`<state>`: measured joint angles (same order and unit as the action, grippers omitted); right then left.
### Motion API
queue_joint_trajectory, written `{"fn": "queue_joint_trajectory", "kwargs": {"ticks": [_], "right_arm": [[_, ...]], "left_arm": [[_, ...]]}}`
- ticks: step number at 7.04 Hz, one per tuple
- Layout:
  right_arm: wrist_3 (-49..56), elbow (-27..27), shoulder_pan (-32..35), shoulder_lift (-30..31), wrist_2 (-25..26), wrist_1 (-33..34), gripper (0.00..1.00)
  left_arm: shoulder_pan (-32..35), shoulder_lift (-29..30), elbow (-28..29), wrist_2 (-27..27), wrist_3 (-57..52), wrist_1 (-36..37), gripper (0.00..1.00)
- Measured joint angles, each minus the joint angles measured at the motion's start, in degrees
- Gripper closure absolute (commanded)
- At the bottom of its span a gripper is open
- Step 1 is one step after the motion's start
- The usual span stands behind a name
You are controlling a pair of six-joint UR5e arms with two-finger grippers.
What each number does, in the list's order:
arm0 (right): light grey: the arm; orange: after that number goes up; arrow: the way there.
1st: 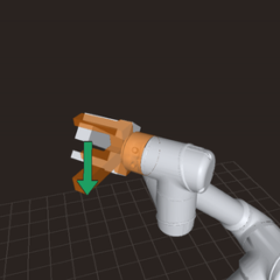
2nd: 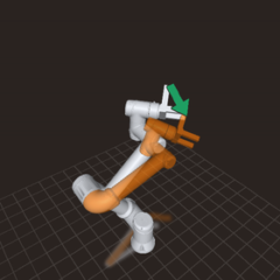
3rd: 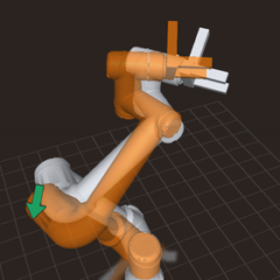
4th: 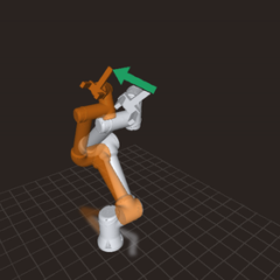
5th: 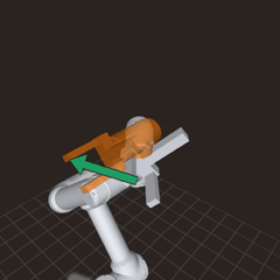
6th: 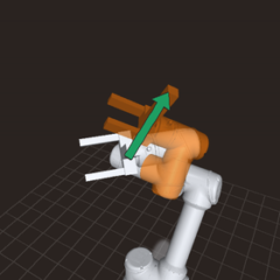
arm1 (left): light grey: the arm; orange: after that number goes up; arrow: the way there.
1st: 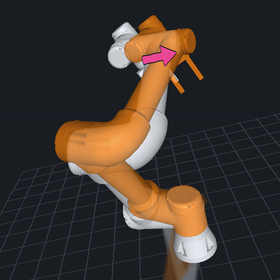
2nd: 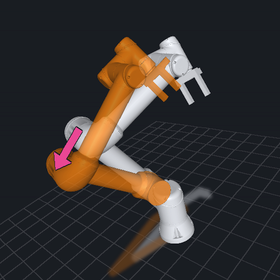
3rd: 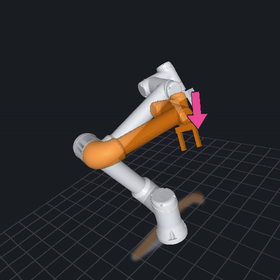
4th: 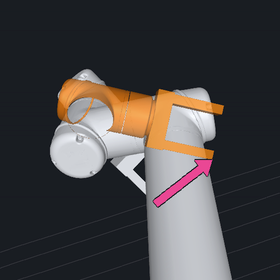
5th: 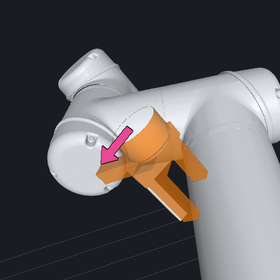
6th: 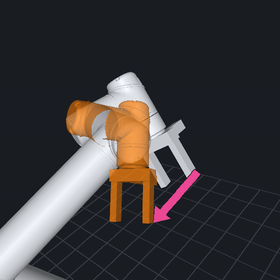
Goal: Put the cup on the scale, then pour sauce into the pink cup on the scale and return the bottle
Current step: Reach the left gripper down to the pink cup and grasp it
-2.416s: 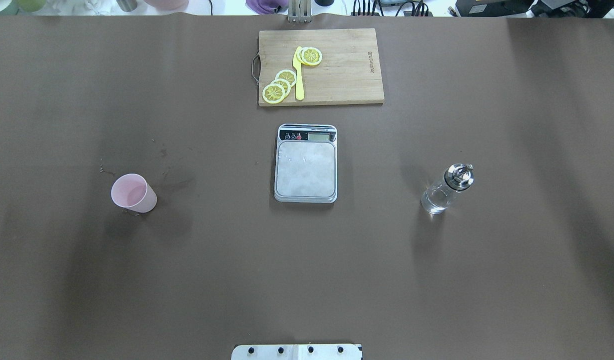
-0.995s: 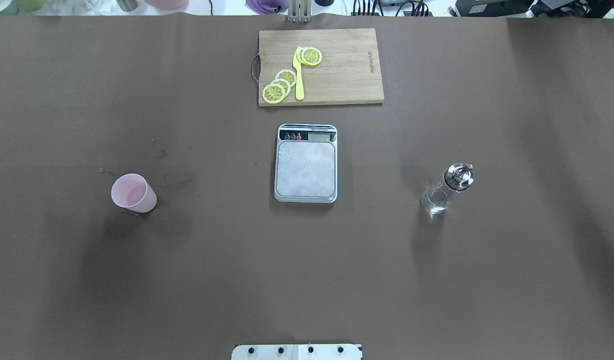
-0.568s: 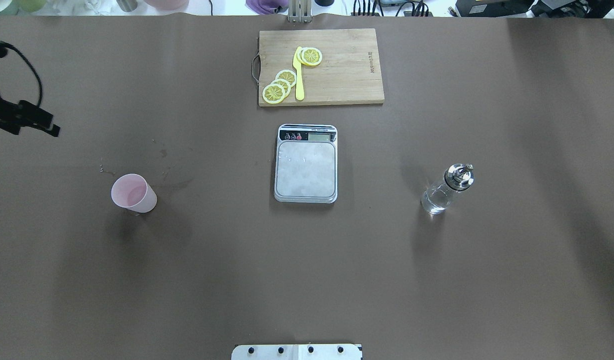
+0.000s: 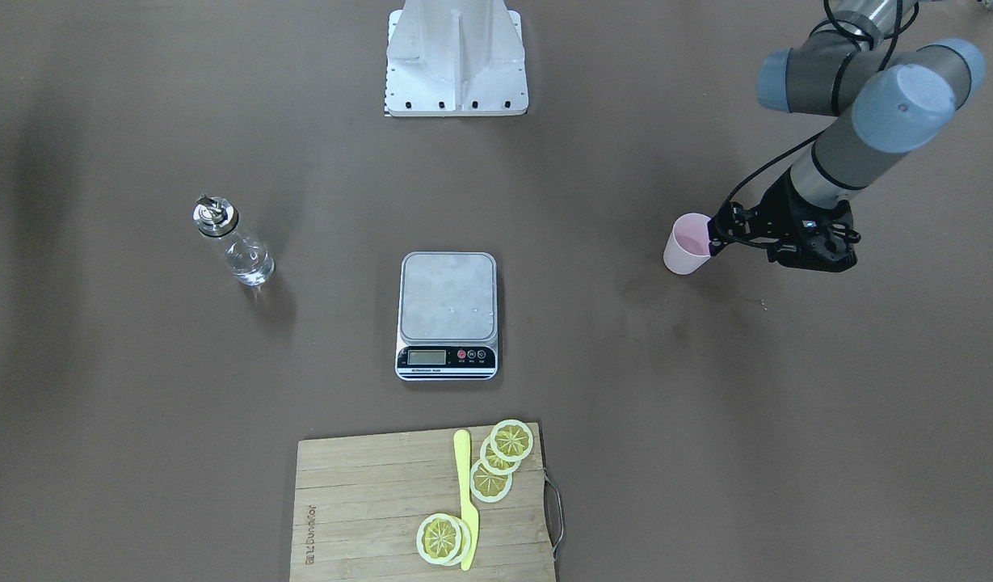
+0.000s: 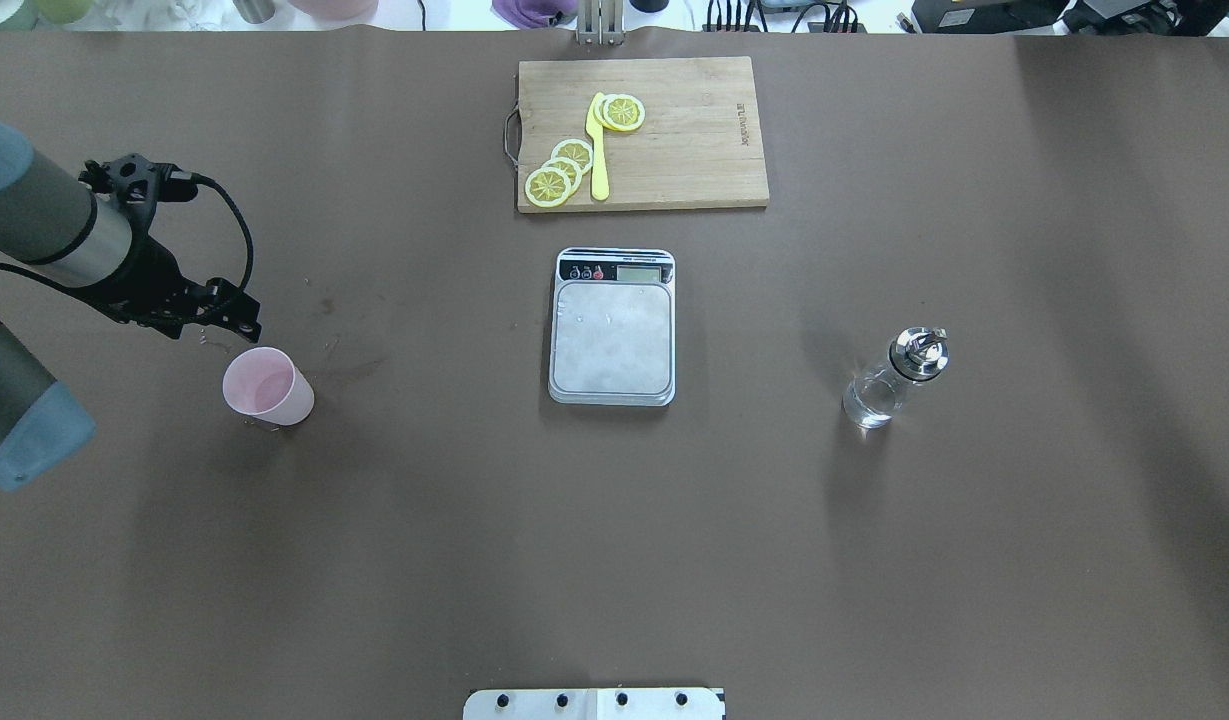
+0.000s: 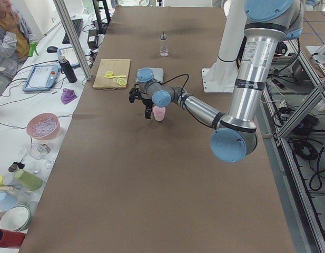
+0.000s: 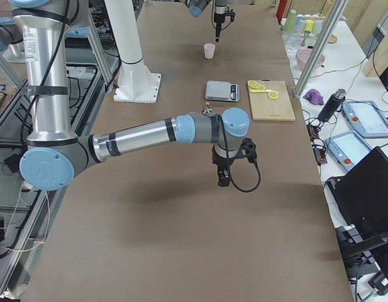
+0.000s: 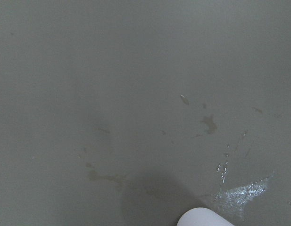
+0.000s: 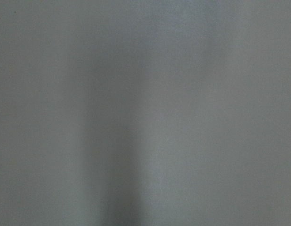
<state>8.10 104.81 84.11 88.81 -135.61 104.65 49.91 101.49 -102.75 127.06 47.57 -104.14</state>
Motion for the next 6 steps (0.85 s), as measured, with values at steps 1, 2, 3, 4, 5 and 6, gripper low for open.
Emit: {"fn": "queue_joint_trajectory", "kwargs": {"ticks": [1, 2, 3, 4, 5, 6], "right_arm": [[0.04, 0.08, 0.0, 0.06, -0.06, 0.04, 0.0], [0.05, 0.1, 0.0, 0.1, -0.45, 0.08, 0.0], [0.03, 0.12, 0.0, 0.17, -1.06, 0.08, 0.0], [0.05, 0.13, -0.02, 0.25, -1.35, 0.05, 0.0], [0.06, 0.13, -0.05, 0.28, -1.44, 0.03, 0.0], [0.07, 0.13, -0.07, 0.3, -1.48, 0.03, 0.0]], "left_arm": [[-0.98, -0.19, -0.21, -0.05, 0.29, 0.0, 0.08], [-1.78, -0.49, -0.2, -0.1, 0.35, -0.01, 0.17], [-2.56, -1.0, -0.14, -0.15, 0.27, -0.01, 0.37], [-3.03, -1.46, -0.06, -0.16, 0.12, -0.01, 0.99], [-3.31, -1.69, 0.07, -0.11, 0.12, 0.01, 1.0], [-3.48, -1.77, 0.25, 0.07, 0.16, 0.07, 1.0]]}}
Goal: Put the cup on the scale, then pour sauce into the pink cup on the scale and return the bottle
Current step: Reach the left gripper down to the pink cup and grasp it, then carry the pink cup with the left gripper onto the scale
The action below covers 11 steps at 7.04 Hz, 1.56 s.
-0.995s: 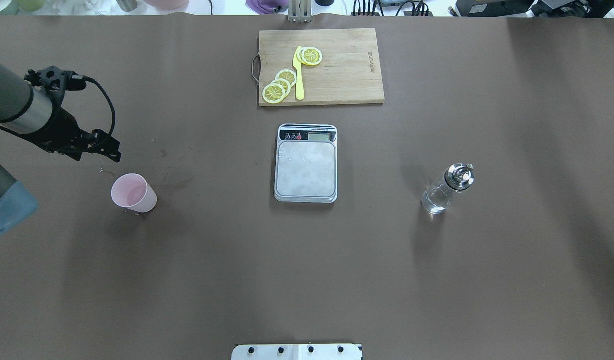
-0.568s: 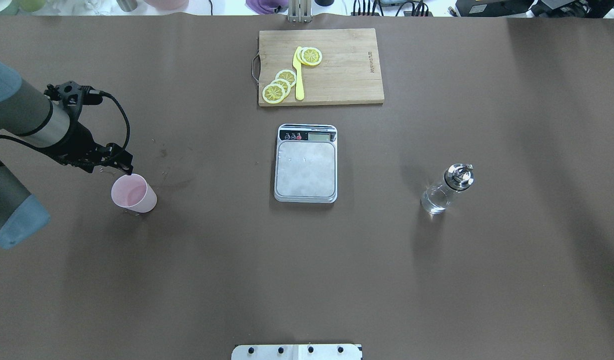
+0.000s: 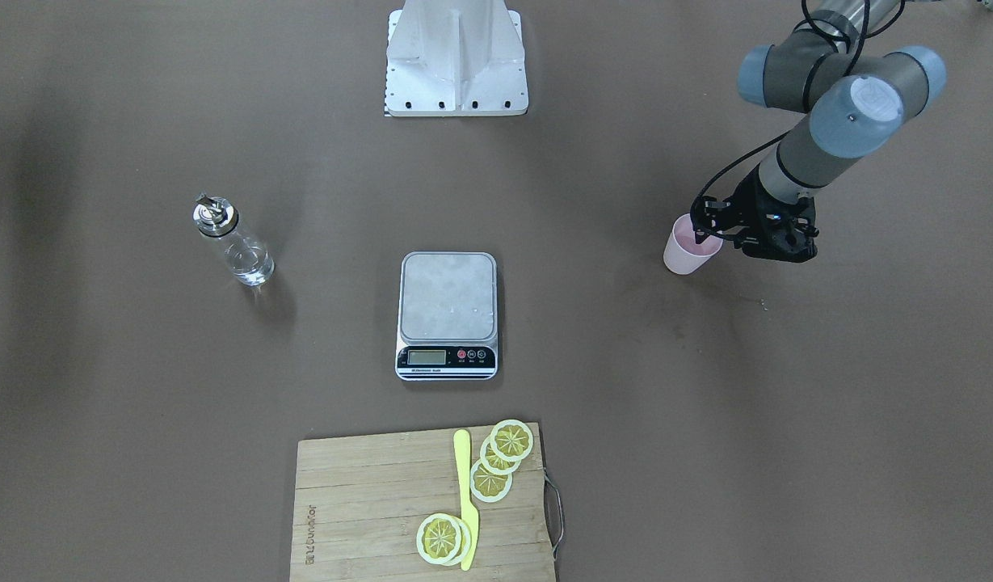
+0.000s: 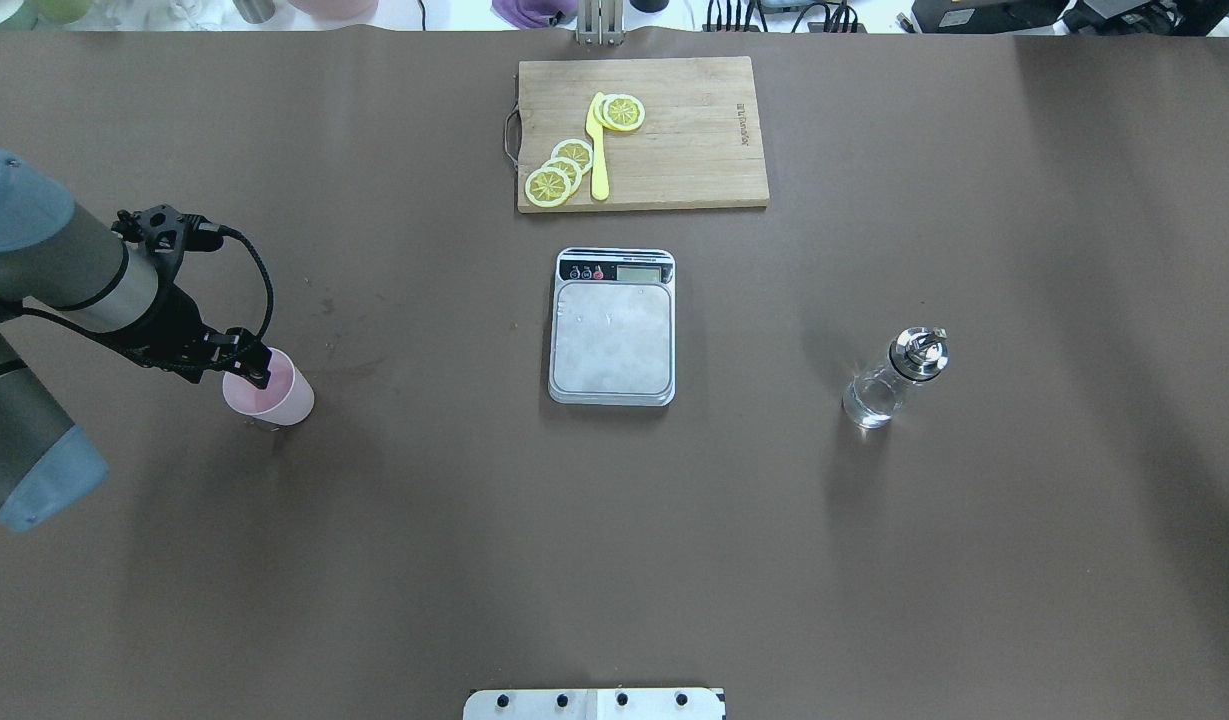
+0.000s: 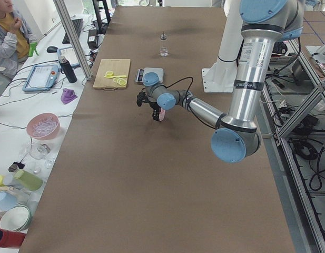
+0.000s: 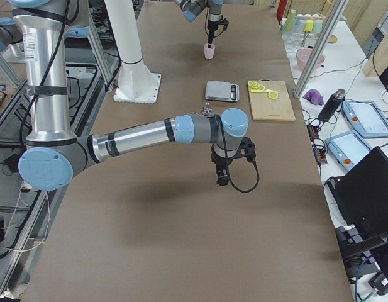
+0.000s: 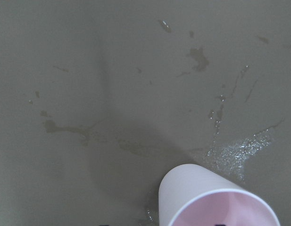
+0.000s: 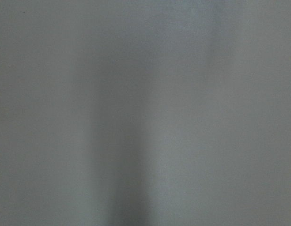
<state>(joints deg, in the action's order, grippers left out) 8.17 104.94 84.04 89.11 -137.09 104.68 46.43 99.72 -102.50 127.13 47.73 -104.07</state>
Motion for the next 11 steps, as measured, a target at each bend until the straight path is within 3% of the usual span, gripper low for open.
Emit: {"fn": "queue_joint_trajectory", "kwargs": {"ticks": [3, 5, 7, 9, 11], "right_arm": [[0.01, 0.4, -0.02, 0.19, -0.72, 0.03, 0.0], [0.0, 2.75, -0.02, 1.54, -1.32, 0.13, 0.0], [-0.01, 5.36, -0.33, 2.89, -1.8, 0.01, 0.0], [-0.35, 8.76, -1.71, 4.01, -3.57, -0.43, 0.0], [-0.59, 11.03, -5.27, 4.15, -4.86, -0.59, 0.0]], "left_arm": [[-0.27, 2.03, 1.11, 1.07, -0.02, 1.1, 1.0], [-0.6, 13.87, 1.76, 3.02, 0.73, 13.06, 1.0], [-2.76, 26.88, 3.59, 1.51, 5.55, 23.42, 1.0], [-6.55, 36.49, 10.87, -2.32, 11.78, 22.02, 1.0], [-8.46, 42.92, 20.46, -4.03, 16.73, 15.02, 1.0]]}}
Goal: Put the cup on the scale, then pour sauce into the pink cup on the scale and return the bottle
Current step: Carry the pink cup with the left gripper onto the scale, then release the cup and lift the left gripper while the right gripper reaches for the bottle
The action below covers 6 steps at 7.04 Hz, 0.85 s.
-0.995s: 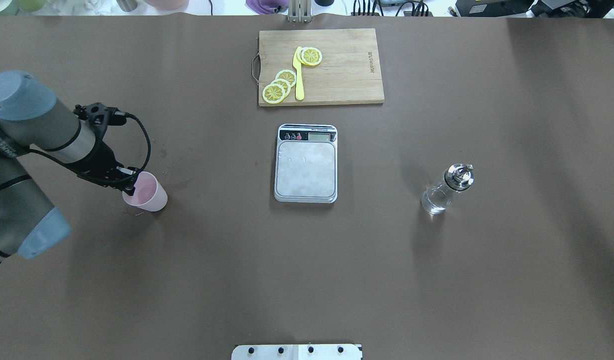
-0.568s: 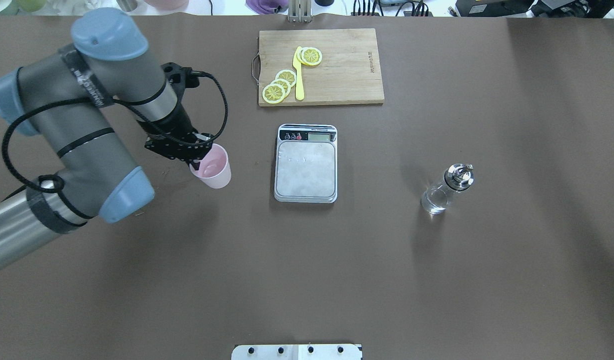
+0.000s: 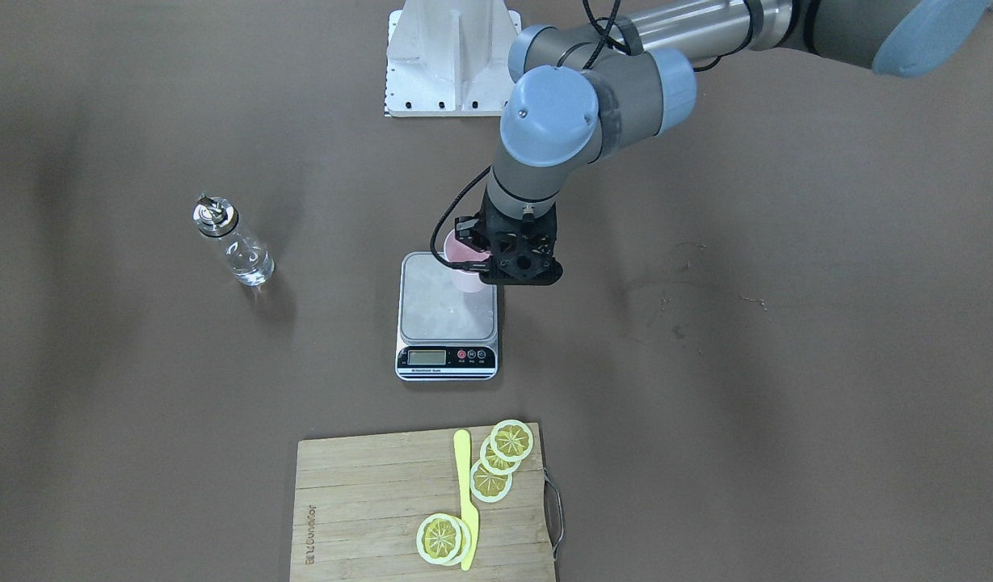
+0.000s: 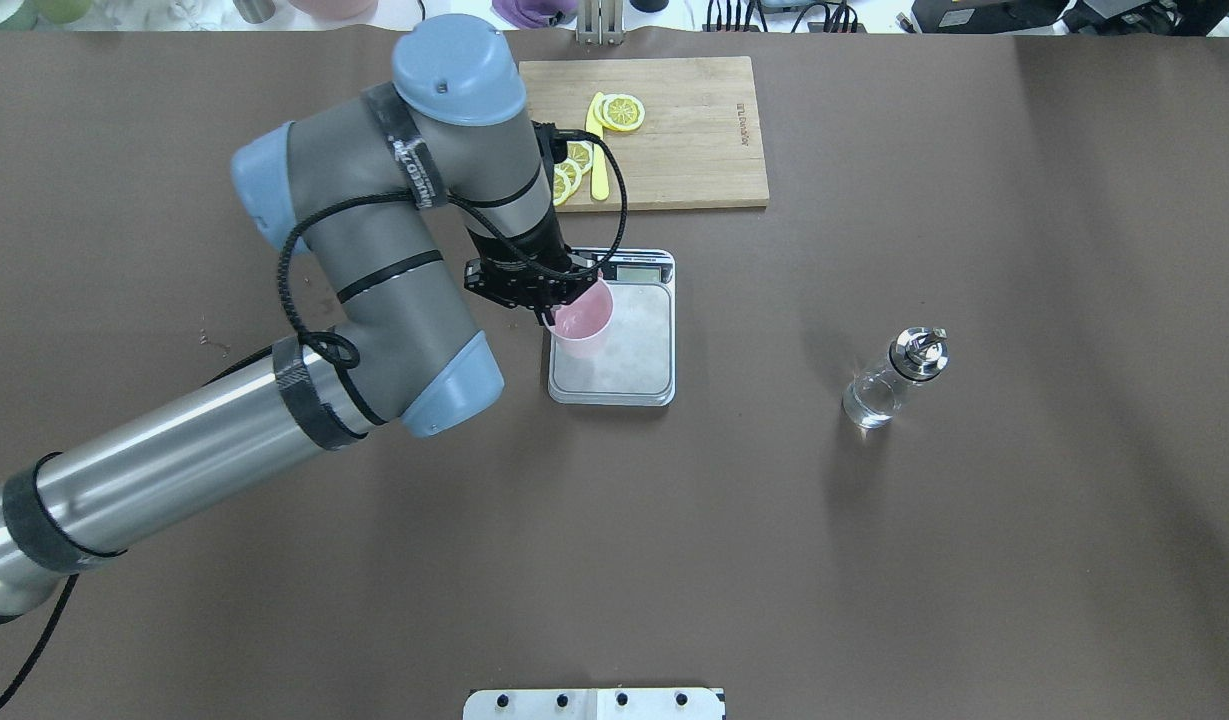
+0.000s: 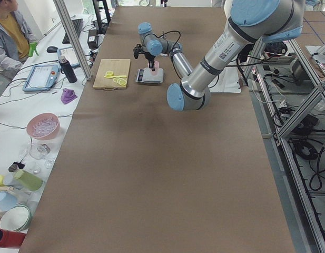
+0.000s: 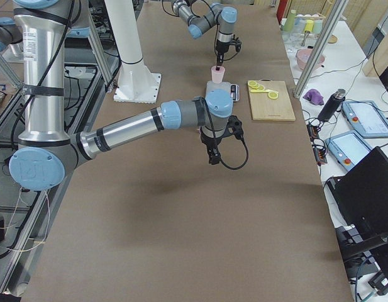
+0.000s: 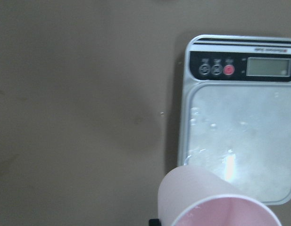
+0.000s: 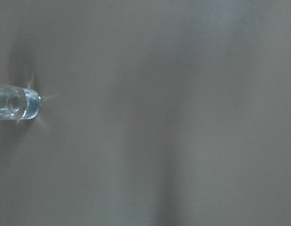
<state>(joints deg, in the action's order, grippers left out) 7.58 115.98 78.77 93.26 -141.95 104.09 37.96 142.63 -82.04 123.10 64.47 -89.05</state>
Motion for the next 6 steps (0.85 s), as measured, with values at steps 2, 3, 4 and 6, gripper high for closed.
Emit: {"fn": "queue_joint_trajectory", "kwargs": {"ticks": [2, 3, 4, 6], "right_arm": [[-1.12, 1.19, -5.55, -2.0, -0.42, -0.11, 0.0], [-2.34, 1.46, -7.47, -3.79, -0.36, -0.24, 0.0], [-3.17, 1.84, -8.58, -4.7, -0.36, -0.72, 0.0], [-7.64, 3.16, -10.17, -5.33, -0.01, -1.58, 0.0]], "left_arm": [[-0.67, 2.56, 3.88, -1.24, 1.07, -2.01, 1.0], [-0.99, 2.77, 4.39, -1.53, 1.17, -2.17, 0.71], [-1.36, 2.78, 4.6, -1.87, 1.26, -2.17, 0.05], [-1.45, 2.46, 4.38, -2.38, 1.27, -2.1, 0.03]]}}
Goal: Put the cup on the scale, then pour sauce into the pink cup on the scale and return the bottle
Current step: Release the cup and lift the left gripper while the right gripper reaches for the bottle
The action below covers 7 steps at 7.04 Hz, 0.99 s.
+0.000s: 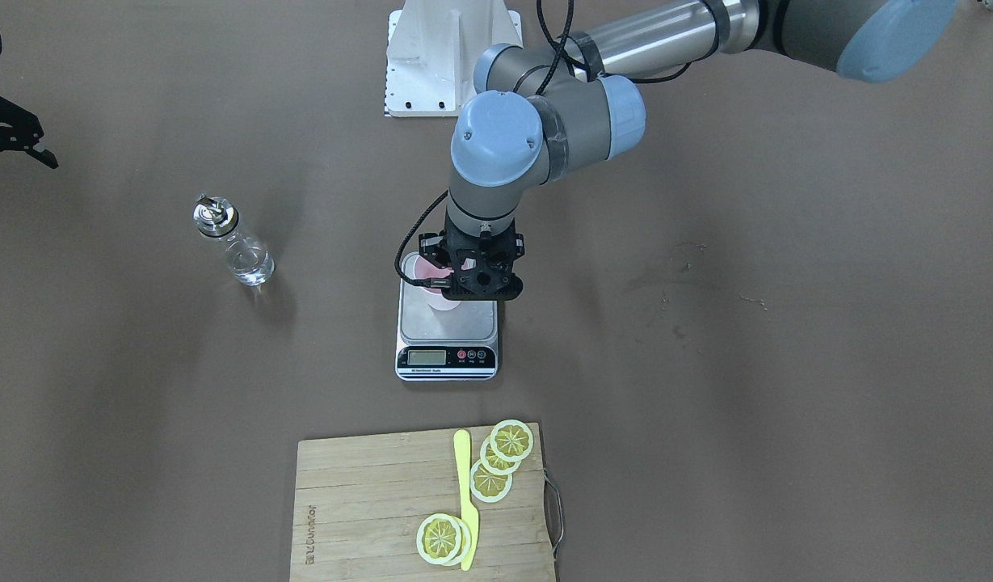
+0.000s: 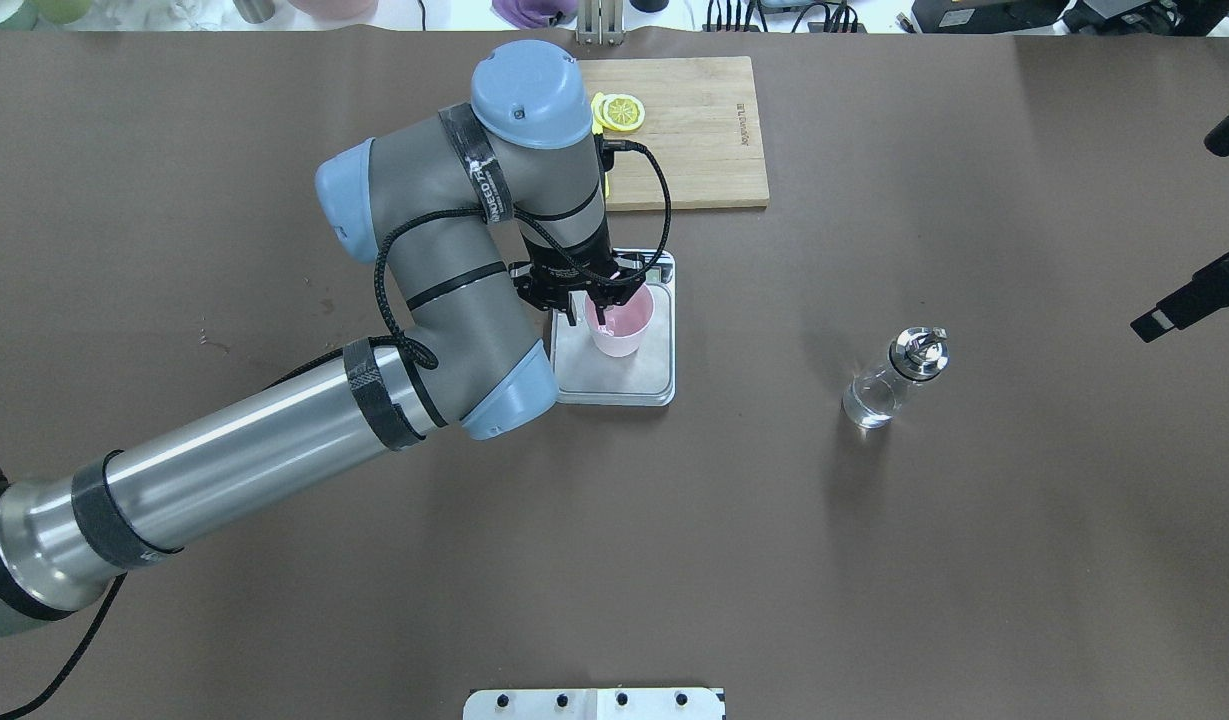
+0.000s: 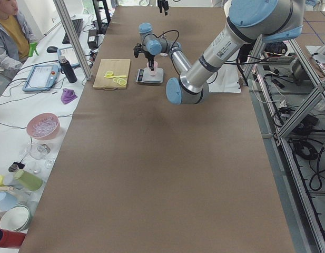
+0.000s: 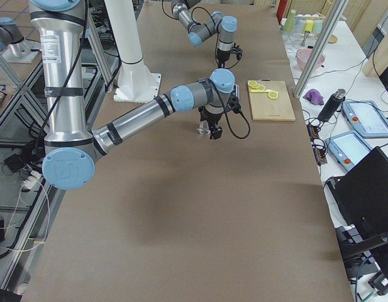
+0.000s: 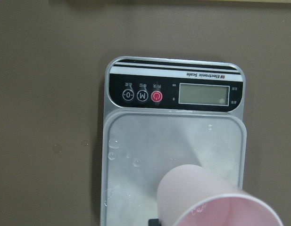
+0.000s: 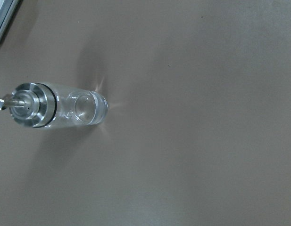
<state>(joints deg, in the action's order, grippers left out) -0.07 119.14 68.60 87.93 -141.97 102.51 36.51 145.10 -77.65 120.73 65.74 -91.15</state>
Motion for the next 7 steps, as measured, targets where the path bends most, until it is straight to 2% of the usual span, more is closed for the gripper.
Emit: {"fn": "queue_joint_trajectory", "kwargs": {"ticks": [2, 3, 4, 5, 6, 7], "right_arm": [[-10.41, 2.26, -4.31, -3.23, 1.49, -0.22, 0.0], [-13.9, 3.16, -7.08, -4.81, 2.55, -1.1, 0.06], [-16.5, 3.49, -9.8, -5.44, 3.58, -4.16, 0.06], [-18.47, 3.51, -11.4, -4.72, 4.89, -8.39, 0.06], [-19.5, 3.48, -12.39, -1.86, 7.26, -15.56, 0.06], [-20.71, 2.65, -13.07, 2.65, 9.77, -26.99, 0.07]], "left_arm": [[1.82, -2.96, -3.75, 0.34, -0.33, 0.42, 0.03], [3.34, -8.08, -9.65, 0.58, -0.65, 0.49, 0.03], [4.91, -13.94, -16.07, 0.69, -1.56, 0.68, 0.03], [6.21, -17.34, -19.7, 0.72, -2.96, 1.33, 0.03], [7.29, -18.91, -21.38, 0.73, -3.96, 2.34, 0.03], [8.2, -19.57, -22.21, 0.74, -4.38, 2.98, 0.03]]}}
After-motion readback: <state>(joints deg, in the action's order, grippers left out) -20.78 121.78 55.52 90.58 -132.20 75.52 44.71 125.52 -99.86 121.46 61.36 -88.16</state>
